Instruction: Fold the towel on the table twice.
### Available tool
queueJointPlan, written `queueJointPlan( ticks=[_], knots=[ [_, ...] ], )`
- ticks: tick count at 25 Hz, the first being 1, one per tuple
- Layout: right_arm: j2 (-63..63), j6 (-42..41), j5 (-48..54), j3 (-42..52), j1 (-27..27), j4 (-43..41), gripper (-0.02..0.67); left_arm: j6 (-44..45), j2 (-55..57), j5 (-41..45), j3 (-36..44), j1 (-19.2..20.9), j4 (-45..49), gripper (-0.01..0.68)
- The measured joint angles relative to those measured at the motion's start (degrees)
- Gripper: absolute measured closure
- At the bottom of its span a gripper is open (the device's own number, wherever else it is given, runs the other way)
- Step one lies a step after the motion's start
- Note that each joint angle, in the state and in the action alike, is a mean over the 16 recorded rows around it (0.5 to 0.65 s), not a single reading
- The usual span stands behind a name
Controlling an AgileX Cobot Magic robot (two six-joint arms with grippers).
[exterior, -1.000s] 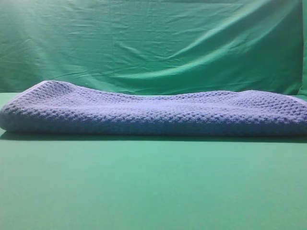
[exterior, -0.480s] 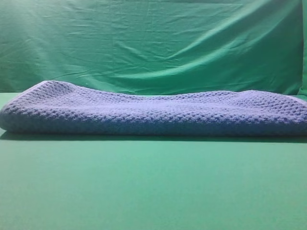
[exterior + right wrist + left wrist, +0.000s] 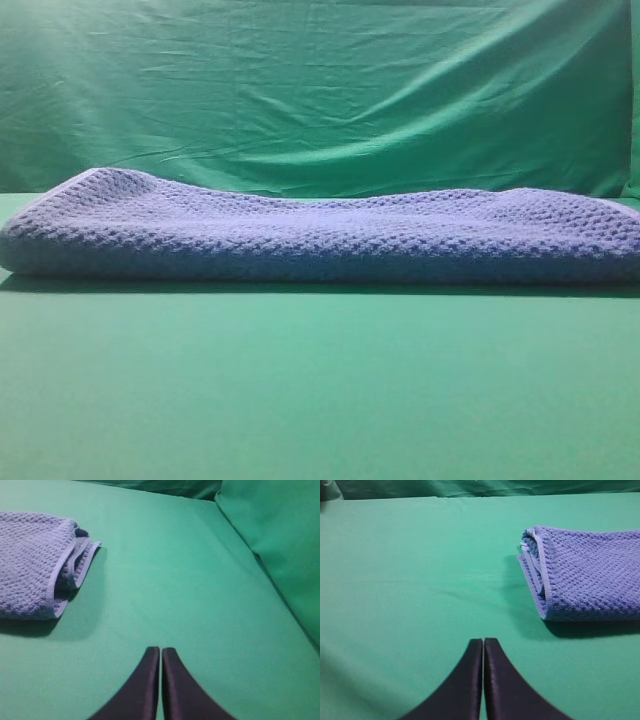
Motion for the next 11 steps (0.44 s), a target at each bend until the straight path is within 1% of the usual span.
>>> queueJointPlan(
  ticks=[11],
  knots=[
    [0.0, -0.23, 0.0, 0.0, 0.0, 0.0, 0.649, 0.05, 0.0, 0.0, 0.0, 0.0, 0.0, 0.673]
  ],
)
